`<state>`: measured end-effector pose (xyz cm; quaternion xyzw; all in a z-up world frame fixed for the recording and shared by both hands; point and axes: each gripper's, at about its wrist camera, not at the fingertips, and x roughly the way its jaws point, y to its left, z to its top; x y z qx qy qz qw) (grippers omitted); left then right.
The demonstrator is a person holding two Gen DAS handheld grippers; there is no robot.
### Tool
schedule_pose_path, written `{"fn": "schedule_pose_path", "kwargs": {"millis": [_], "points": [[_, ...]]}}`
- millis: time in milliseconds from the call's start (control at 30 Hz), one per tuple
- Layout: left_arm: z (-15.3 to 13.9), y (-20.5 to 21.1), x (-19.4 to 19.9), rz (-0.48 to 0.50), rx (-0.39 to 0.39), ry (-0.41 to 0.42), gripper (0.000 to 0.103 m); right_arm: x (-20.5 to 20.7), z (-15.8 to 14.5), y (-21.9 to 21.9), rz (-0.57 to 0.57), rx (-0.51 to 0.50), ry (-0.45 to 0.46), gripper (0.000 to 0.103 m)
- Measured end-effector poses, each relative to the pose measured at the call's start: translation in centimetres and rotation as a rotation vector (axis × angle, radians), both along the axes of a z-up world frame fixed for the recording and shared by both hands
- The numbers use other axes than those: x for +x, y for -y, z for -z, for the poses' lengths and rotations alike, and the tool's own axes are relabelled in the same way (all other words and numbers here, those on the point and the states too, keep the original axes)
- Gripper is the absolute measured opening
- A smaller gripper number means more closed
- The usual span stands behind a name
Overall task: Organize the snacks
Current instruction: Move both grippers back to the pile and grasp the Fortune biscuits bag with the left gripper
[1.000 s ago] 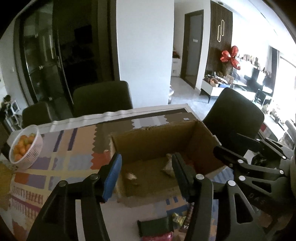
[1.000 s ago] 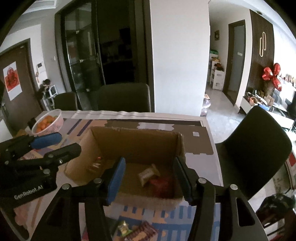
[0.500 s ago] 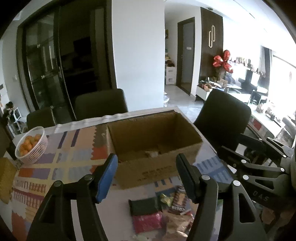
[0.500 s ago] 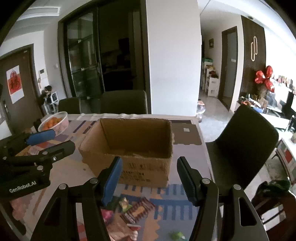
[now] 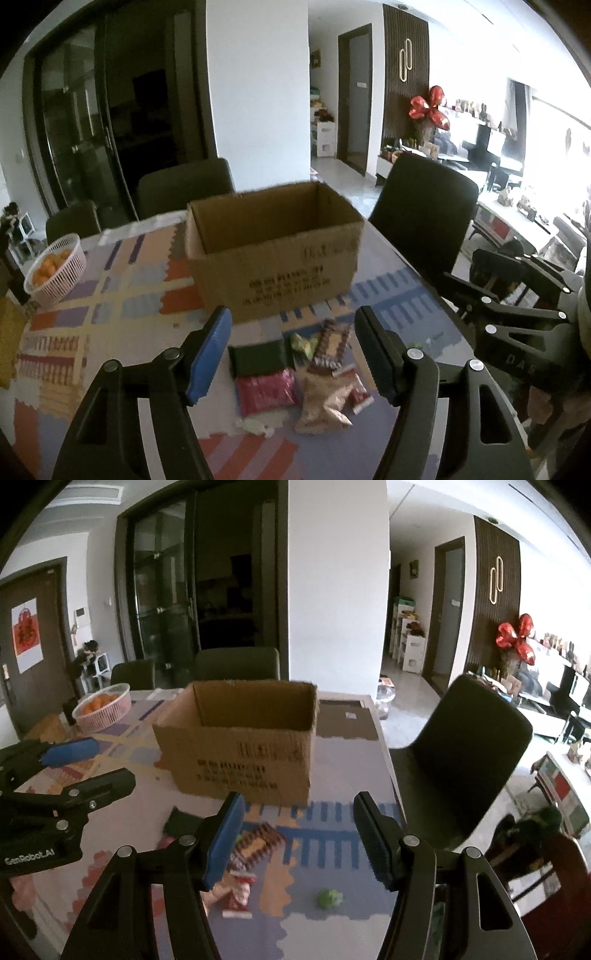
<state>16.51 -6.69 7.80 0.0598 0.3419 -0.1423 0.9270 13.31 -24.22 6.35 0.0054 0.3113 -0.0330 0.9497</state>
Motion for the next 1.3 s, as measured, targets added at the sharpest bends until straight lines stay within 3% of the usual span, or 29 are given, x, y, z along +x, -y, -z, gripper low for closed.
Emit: {"fn": "schedule_pose_path", "kwargs": {"millis": [500,667,1300], "points": [[6.1,0.6,-1.9,0.035,0.022,-0.167,0.069,-3.7,5.6,0.7,0.048,0.038,-0.14,0.062],[8.5,0.8,-1.8,0.035,0.042,-0.219,0.069,-3.6,7.9,1.1,0.064,0.054,-0.204,0.062],[14.4,1.2,2.7,0.054,-0.035,-0.41,0.066,-0.3,13.8,3.0,0.108,0.061,-0.325,0.062]]}}
